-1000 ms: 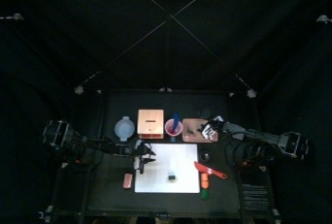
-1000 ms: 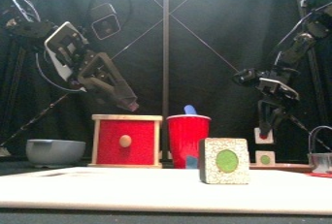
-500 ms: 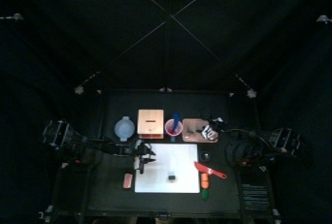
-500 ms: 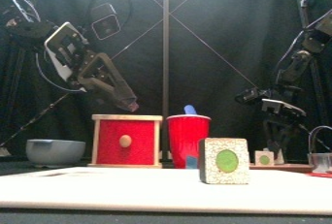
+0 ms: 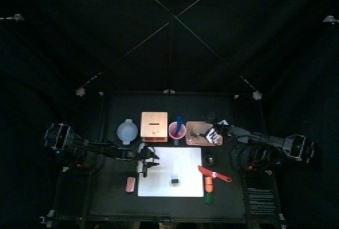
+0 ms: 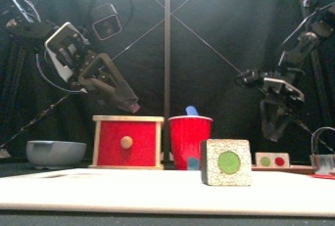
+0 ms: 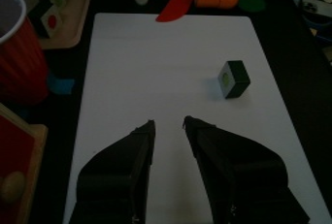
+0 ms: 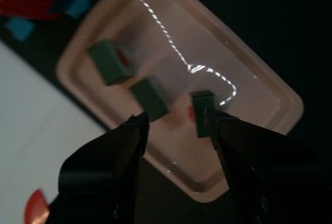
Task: Place sushi on board then cut the sushi with the knife then place the pieces on the plate
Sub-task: Place the 4 sushi pieces on the plate
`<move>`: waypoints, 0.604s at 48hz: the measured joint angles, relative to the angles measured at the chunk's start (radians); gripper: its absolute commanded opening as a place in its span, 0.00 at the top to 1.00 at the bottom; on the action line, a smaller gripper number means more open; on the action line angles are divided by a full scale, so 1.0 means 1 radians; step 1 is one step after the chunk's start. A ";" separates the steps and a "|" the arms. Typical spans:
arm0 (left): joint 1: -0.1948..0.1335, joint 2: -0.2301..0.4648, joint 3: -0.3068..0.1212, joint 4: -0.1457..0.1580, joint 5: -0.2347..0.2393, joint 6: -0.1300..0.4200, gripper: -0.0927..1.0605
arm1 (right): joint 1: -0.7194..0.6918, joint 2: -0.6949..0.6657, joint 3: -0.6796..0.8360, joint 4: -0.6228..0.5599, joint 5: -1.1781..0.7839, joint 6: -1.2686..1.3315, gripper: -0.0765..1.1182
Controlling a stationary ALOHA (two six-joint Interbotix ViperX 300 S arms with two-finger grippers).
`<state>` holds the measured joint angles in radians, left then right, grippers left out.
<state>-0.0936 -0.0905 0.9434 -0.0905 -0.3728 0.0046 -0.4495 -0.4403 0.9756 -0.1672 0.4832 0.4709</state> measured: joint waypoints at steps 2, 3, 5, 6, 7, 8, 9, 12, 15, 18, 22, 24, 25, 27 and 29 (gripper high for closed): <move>0.000 0.000 0.000 0.000 0.002 0.000 0.29 | 0.048 -0.021 -0.011 0.005 0.002 0.000 0.23; 0.000 0.000 0.000 0.000 0.002 -0.002 0.29 | 0.072 -0.028 -0.017 0.006 0.002 0.000 0.23; 0.002 0.000 0.000 0.000 0.002 -0.002 0.29 | 0.123 -0.037 -0.029 0.012 0.002 0.000 0.23; 0.000 0.000 0.000 0.000 0.002 -0.002 0.29 | 0.147 -0.040 -0.035 0.014 0.000 0.000 0.23; 0.000 0.000 0.000 0.002 0.002 0.000 0.29 | 0.178 -0.040 -0.043 0.014 -0.005 0.000 0.23; 0.002 0.000 0.000 0.000 0.002 -0.002 0.29 | 0.209 -0.038 -0.049 0.011 -0.008 0.000 0.23; 0.002 0.000 0.000 0.000 0.002 -0.002 0.29 | 0.238 -0.037 -0.057 0.011 -0.011 -0.002 0.23; 0.000 0.000 0.000 0.000 0.000 -0.002 0.29 | 0.324 -0.021 -0.075 0.012 -0.034 0.000 0.23; 0.000 0.000 0.000 0.000 0.002 -0.002 0.29 | 0.403 0.008 -0.095 0.014 -0.061 -0.002 0.23; 0.002 0.000 0.000 0.000 0.000 -0.002 0.29 | 0.480 0.043 -0.115 0.012 -0.094 -0.002 0.23; 0.000 0.000 0.000 0.000 0.002 -0.003 0.29 | 0.549 0.101 -0.143 0.009 -0.135 0.000 0.23; 0.000 0.000 0.000 0.000 0.000 -0.003 0.29 | 0.575 0.133 -0.158 0.009 -0.152 0.000 0.23; 0.002 0.000 0.000 0.000 0.000 -0.003 0.29 | 0.591 0.155 -0.167 0.011 -0.160 0.000 0.23; 0.002 0.000 -0.002 0.000 0.002 -0.003 0.29 | 0.609 0.181 -0.183 0.011 -0.167 -0.002 0.23; 0.000 0.000 0.000 0.000 0.002 -0.003 0.29 | 0.627 0.212 -0.201 0.012 -0.172 0.000 0.23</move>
<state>-0.0936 -0.0905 0.9434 -0.0905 -0.3712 0.0015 0.1779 -0.2286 0.7747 -0.1549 0.3114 0.4709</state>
